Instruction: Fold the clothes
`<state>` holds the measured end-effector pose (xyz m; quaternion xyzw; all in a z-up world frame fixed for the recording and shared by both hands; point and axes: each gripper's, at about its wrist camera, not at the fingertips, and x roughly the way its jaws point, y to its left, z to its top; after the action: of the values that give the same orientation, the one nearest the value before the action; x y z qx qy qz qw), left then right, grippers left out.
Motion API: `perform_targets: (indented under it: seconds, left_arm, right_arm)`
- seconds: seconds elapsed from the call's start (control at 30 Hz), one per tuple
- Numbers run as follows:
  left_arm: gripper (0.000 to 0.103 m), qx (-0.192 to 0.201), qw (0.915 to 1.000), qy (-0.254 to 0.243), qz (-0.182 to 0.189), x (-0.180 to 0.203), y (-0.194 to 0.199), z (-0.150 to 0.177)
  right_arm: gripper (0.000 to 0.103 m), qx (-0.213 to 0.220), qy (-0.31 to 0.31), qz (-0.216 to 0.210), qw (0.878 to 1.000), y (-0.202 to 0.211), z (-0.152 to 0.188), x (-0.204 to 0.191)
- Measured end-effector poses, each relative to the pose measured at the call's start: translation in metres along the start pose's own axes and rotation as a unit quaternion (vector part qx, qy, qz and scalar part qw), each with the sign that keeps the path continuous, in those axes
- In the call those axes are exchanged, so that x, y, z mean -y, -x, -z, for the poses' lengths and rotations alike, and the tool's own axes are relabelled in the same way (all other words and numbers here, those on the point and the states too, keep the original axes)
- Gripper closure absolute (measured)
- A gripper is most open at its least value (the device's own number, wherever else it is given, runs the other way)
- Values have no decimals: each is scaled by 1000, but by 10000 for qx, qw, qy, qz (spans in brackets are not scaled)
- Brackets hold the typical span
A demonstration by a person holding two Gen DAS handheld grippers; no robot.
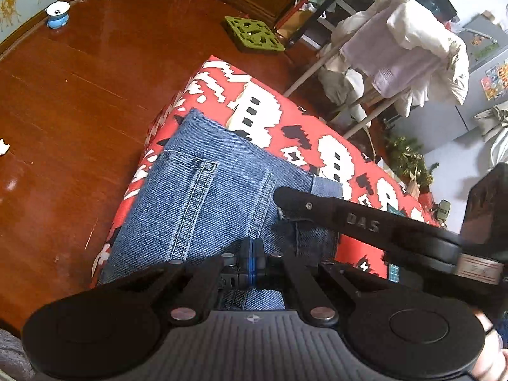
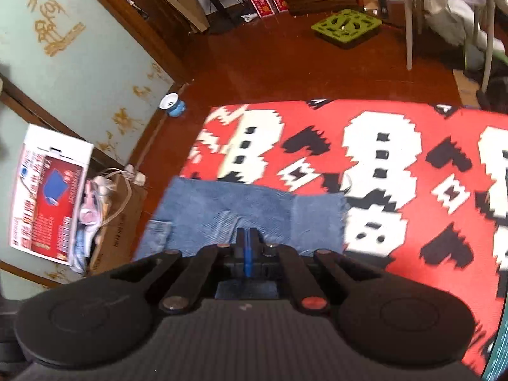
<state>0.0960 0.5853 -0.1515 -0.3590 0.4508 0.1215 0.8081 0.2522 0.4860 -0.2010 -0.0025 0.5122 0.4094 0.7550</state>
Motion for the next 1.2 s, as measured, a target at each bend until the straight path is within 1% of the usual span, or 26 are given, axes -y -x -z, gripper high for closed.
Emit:
perform_targets:
  seconds: [0.07,0.17,0.2,0.27,0.37,0.5,0.63,0.73,0.83,0.87,0.93,1.0,1.13,1.2]
  left_arm:
    - [103,0,10000,60,10,-2,1,1]
    - [103,-10,10000,28,75,-1,11,4]
    - [103,-3,9999,24,110,-2,15,8]
    - [103,8,9998,17,181,-3,24,15]
    - [103,26,9996,7,287,-6,36,25]
    - [103,-73,9994,-42,344,-7,46,45]
    - [103,-45,9994,-220,246,-12,61,69]
    - [103,34,9997,-218,129,-23,69,81]
    - [103,35,9999,21,113,-37,67,87]
    - [103,50,10000,26,66,-40,64,90]
    - [102,104,9999,74,93,-45,63,94]
    - [101,134,9998,122,82,-49,63,96]
    - [103,123,9998,169,37,-49,69,99]
    - [103,255,9995,130,120,-46,74,98]
  right_arm:
    - [103,41,145,63,9999,0,-1,-3]
    - [103,208,390,242,9987,13,-3,-13]
    - [103,250,310,174,9991,20,-2,-14]
    - [103,254,193,-113,9994,33,5,-16]
    - [103,94,510,-289,9982,49,29,-31]
    - [103,-116,474,-550,9973,65,68,-39]
    - [103,-198,453,-733,9961,84,106,-45]
    - [102,-128,614,-747,9952,91,125,-53]
    - [102,-91,673,-612,9958,89,137,-58]
    - [103,-85,762,-550,9955,88,141,-58]
    - [103,-24,1027,-436,9938,85,148,-59]
    - [103,22,1081,-433,9932,85,151,-57]
    - [103,-60,751,-434,9962,93,144,-54]
    - [102,79,636,-522,9966,98,140,-52]
